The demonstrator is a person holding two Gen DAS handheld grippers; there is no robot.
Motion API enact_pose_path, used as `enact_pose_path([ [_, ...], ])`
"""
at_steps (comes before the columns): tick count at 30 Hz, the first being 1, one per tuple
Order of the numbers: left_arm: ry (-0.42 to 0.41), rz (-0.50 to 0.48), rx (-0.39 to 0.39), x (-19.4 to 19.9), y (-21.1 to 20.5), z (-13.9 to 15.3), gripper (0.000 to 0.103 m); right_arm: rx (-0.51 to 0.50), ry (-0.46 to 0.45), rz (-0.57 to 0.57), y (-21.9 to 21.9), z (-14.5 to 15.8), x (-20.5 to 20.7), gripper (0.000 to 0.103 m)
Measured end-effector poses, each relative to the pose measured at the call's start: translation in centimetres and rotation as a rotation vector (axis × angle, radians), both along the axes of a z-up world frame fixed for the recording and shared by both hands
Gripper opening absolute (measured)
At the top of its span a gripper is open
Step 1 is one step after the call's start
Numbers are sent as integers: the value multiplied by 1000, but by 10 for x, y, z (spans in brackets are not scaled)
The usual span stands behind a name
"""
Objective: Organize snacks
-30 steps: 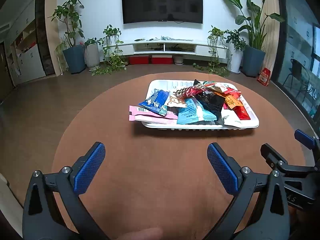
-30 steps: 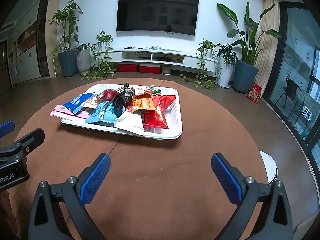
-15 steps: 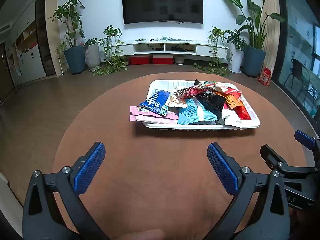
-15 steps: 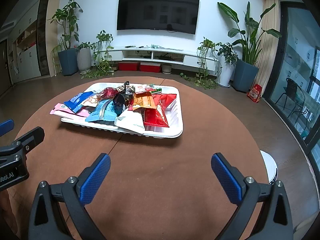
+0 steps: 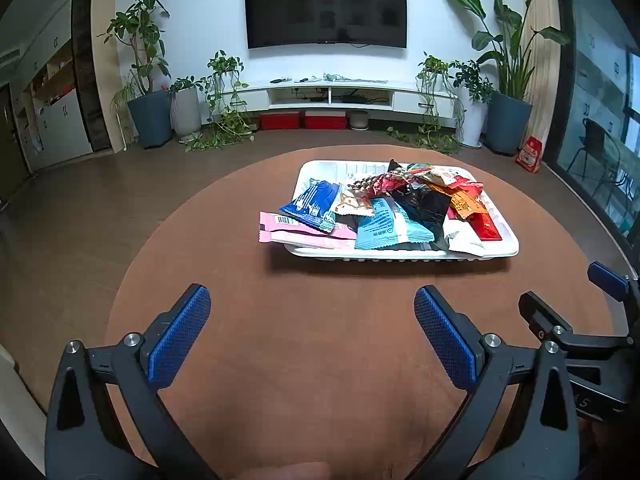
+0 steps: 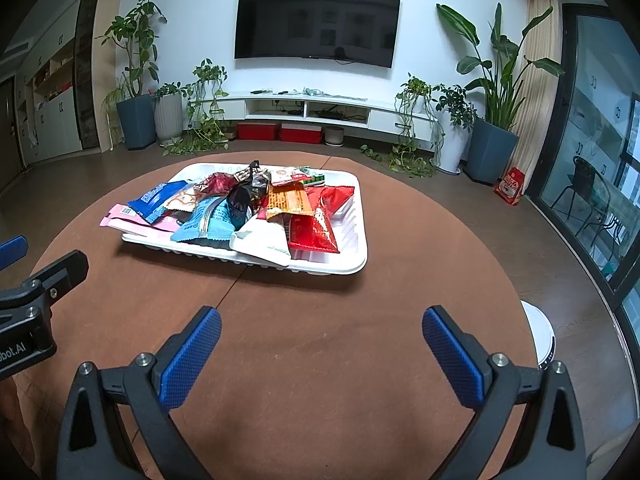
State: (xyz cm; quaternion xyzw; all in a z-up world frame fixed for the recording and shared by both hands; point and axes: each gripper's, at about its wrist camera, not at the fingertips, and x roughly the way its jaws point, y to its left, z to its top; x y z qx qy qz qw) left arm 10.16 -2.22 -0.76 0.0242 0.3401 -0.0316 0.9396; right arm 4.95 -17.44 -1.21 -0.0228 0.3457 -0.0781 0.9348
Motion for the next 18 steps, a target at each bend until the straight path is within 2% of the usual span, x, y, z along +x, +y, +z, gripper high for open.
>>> enact_pose_path([
  [18,-1,0,3,0,-1,0,103,0,6,3,-1,-2,0,103],
])
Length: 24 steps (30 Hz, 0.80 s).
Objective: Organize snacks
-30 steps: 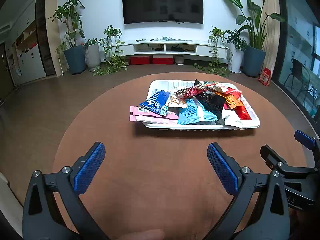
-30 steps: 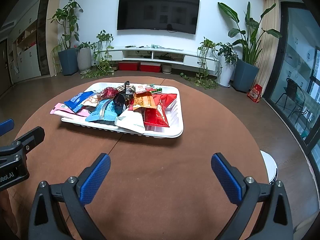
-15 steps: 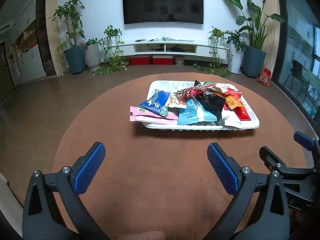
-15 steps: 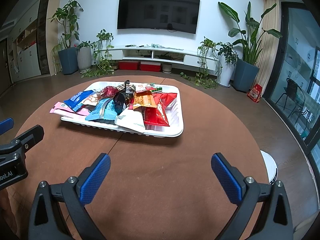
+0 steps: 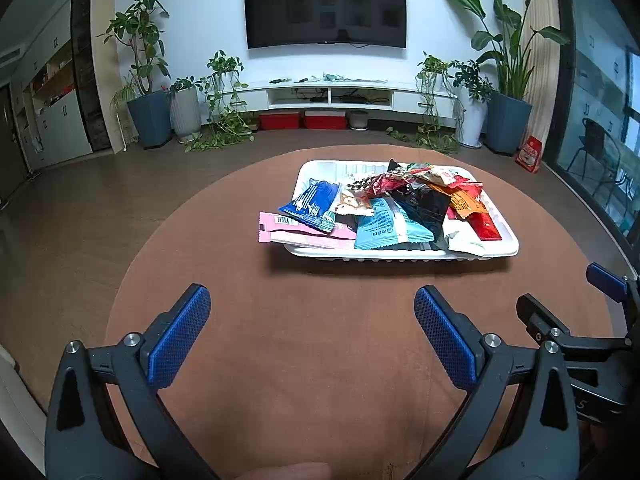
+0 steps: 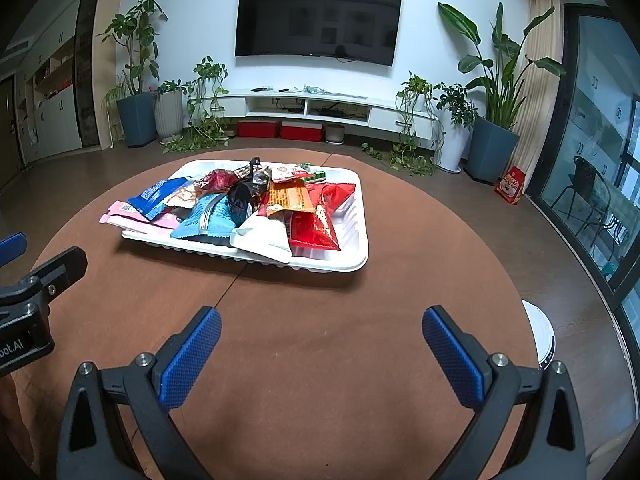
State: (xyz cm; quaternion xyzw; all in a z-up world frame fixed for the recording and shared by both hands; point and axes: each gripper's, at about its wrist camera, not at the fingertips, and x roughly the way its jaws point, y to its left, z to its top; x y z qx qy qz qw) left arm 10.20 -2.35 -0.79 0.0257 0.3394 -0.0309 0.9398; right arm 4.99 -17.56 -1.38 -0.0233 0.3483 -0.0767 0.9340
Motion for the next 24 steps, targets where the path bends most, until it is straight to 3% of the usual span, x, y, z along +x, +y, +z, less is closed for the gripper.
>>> enact_pose_path([
  [24,-2,-1,1,0,-1,-1,103,-1,2,0,0,2,1,103],
])
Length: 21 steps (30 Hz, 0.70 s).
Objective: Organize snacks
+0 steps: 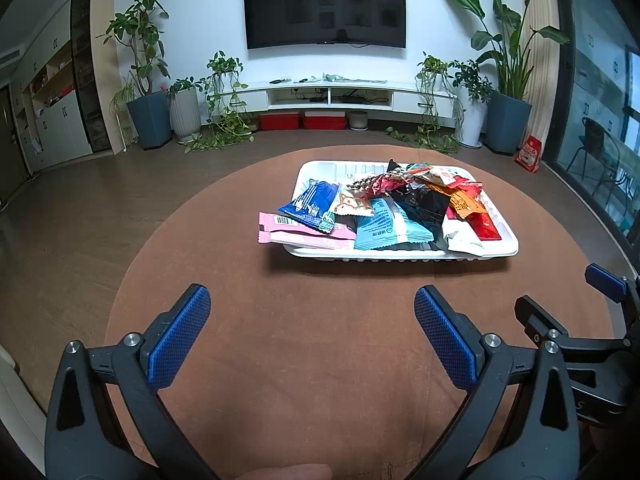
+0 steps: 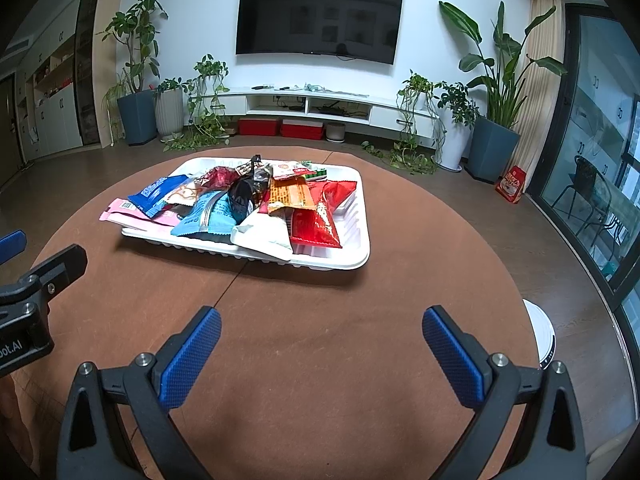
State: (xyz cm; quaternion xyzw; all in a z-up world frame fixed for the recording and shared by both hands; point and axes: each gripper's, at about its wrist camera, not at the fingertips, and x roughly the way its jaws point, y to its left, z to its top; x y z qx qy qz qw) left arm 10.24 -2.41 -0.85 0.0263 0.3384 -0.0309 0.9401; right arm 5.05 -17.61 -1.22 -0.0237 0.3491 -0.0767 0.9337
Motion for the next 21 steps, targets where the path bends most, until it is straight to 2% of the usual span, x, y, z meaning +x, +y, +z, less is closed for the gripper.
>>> enact_pose_path([
  [21,-16,11,3,-1,0,-1,103,-1,8,2,-2,-3,-2,103],
])
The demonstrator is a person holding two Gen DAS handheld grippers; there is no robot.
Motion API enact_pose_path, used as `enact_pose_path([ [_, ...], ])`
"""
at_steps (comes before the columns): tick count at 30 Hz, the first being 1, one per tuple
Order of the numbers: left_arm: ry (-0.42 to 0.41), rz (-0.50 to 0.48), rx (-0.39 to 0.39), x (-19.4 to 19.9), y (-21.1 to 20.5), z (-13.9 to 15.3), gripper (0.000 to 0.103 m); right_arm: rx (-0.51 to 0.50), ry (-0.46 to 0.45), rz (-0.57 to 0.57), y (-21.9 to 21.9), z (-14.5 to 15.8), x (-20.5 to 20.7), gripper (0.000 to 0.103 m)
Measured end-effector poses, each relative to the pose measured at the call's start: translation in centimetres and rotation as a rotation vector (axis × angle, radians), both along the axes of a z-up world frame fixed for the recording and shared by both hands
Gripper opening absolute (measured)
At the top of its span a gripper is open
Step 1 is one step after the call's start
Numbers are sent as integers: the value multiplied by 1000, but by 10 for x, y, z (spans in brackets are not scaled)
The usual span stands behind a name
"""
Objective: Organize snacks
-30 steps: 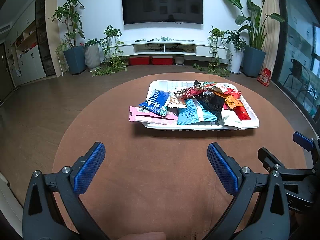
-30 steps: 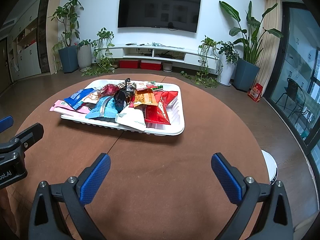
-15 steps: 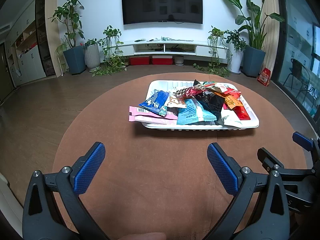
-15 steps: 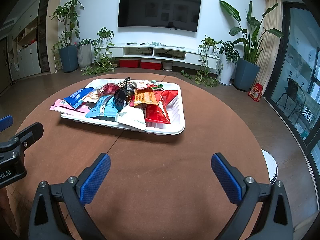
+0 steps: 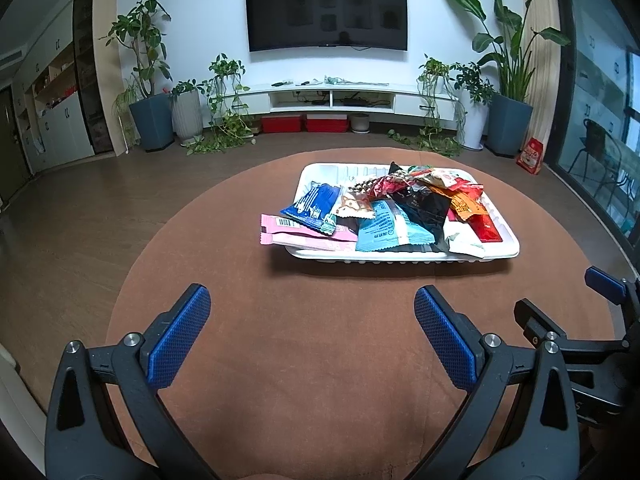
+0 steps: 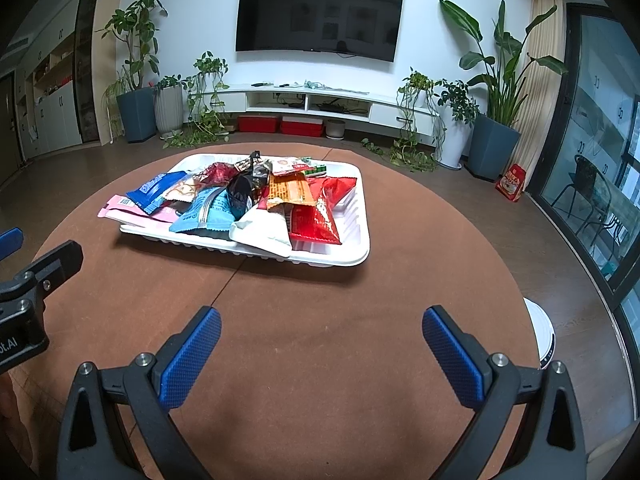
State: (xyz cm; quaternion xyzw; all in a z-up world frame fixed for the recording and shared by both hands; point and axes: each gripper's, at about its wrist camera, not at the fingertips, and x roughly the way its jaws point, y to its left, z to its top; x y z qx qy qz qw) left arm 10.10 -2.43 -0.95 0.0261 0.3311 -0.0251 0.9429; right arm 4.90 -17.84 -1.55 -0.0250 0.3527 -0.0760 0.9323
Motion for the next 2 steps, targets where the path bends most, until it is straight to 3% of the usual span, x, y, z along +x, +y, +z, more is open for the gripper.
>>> enact_pose_path([
  [2,6,-1,-5,1,0,-1,103,0,2,0,0,-1,-1,103],
])
